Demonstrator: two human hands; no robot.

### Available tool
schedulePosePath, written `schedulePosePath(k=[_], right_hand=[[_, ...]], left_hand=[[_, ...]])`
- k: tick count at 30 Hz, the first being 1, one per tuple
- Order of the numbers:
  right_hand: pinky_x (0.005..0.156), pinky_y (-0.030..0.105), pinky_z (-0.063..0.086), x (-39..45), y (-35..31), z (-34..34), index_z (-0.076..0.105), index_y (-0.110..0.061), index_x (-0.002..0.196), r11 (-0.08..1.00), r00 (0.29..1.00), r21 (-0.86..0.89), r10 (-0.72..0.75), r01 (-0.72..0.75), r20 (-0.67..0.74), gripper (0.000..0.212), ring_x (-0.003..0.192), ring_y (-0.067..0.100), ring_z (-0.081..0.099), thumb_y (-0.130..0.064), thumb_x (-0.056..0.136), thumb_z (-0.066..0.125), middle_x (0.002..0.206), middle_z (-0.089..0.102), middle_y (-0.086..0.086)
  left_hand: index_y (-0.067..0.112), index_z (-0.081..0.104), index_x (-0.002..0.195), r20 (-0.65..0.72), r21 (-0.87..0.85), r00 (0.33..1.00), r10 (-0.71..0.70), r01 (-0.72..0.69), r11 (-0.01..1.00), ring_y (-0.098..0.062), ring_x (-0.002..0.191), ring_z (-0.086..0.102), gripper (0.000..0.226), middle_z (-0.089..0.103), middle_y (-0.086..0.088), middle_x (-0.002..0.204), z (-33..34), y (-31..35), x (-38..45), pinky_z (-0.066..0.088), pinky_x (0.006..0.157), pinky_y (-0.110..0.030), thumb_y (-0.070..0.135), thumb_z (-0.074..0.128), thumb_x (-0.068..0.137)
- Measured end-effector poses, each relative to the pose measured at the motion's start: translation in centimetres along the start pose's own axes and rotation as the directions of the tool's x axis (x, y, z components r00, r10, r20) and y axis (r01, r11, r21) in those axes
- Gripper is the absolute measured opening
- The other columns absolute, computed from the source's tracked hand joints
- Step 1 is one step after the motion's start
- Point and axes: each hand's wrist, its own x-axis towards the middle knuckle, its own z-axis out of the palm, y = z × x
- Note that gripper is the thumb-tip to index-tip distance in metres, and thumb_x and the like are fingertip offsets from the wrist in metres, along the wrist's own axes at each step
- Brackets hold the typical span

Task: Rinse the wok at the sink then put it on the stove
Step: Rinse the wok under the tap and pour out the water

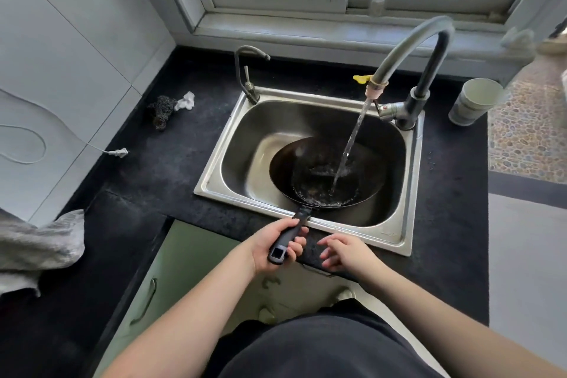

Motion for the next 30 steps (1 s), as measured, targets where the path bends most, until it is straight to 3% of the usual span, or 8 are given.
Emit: schedulePosePath(k=[4,7,14,18,22,24,27,30], right_hand=[[0.066,0.024,0.049,-0.6,0.2,1.0,0.064,-0.007,0.1,0.999,0.999,0.044,-0.017,0.015,0.035,0.02,0.066,0.016,0.061,-0.014,0.1,0.045,0.082,0.065,0.009],[0.073,0.029,0.053,-0.7,0.0,2.0,0.066,-0.008,0.098,0.989,1.0,0.144,-0.011,0.014,-0.024,0.018,0.073,0.019,0.063,-0.015,0.098,0.049,0.088,0.066,0.011],[0.072,0.026,0.053,-0.8,-1.6,5.1,0.065,-0.009,0.1,0.959,0.997,0.282,0.05,-0.031,-0.06,0.018,0.073,0.016,0.063,-0.017,0.096,0.05,0.087,0.067,0.006],[0.077,0.027,0.047,0.9,-2.4,6.3,0.062,-0.008,0.114,0.932,0.99,0.35,0.125,-0.096,-0.063,0.034,0.097,0.019,0.062,-0.03,0.102,0.038,0.107,0.067,0.008],[0.092,0.035,0.048,2.1,-2.7,7.7,0.061,-0.007,0.091,0.874,0.977,0.458,0.206,-0.16,-0.052,0.034,0.083,0.021,0.063,-0.033,0.099,0.041,0.082,0.066,0.01],[0.078,0.033,0.053,2.5,-3.3,8.6,0.056,-0.009,0.077,0.832,0.97,0.524,0.239,-0.182,-0.043,0.033,0.067,0.019,0.059,-0.034,0.097,0.044,0.066,0.056,0.007],[0.049,0.026,0.051,3.2,-3.9,9.8,0.052,-0.009,0.074,0.755,0.951,0.608,0.309,-0.248,0.004,0.04,0.054,0.017,0.048,-0.043,0.095,0.047,0.065,0.04,0.005],[0.057,0.025,0.053,4.3,-3.6,10.2,0.059,-0.005,0.081,0.749,0.942,0.599,0.333,-0.283,0.029,0.053,0.057,0.016,0.051,-0.058,0.085,0.058,0.067,0.042,0.004]], left_hand=[[0.011,0.051,0.085,-0.068,0.074,0.998,0.004,0.001,0.997,-0.003,0.035,0.038,0.029,0.042,0.002,0.057,-0.1,0.3,-1.1,0.03,0.029,-0.011,0.037,0.049,0.097],[0.01,0.05,0.083,-0.117,0.144,0.992,0.04,-0.023,0.989,-0.002,0.033,0.036,0.03,0.042,0.003,0.054,0.1,0.5,-1.5,0.027,0.028,-0.011,0.036,0.048,0.099],[0.01,0.048,0.078,-0.115,0.207,0.991,0.075,-0.05,0.977,-0.001,0.031,0.035,0.028,0.04,0.005,0.05,-0.4,1.0,-2.1,0.025,0.028,-0.009,0.028,0.05,0.1],[0.009,0.052,0.075,-0.099,0.281,0.993,0.062,-0.032,0.959,0.0,0.03,0.033,0.026,0.04,0.005,0.046,-0.6,1.3,-2.5,0.024,0.029,-0.007,0.017,0.046,0.099],[0.013,0.054,0.083,-0.099,0.359,0.993,0.067,-0.027,0.933,0.0,0.029,0.034,0.015,0.042,0.005,0.045,-0.7,1.6,-2.9,0.028,0.028,-0.009,0.015,0.05,0.096],[0.012,0.055,0.079,-0.095,0.376,0.992,0.083,-0.041,0.926,0.0,0.03,0.035,0.018,0.042,0.005,0.046,-0.7,1.6,-3.1,0.028,0.028,-0.009,0.016,0.054,0.096],[0.012,0.053,0.073,-0.111,0.375,0.989,0.098,-0.049,0.926,0.0,0.031,0.035,0.024,0.042,0.004,0.046,-0.7,1.4,-3.1,0.028,0.03,-0.007,0.018,0.055,0.095],[0.013,0.05,0.07,-0.158,0.413,0.977,0.143,-0.066,0.909,-0.001,0.029,0.035,0.026,0.043,0.004,0.044,-0.4,1.2,-2.9,0.029,0.03,-0.008,0.017,0.054,0.095]])
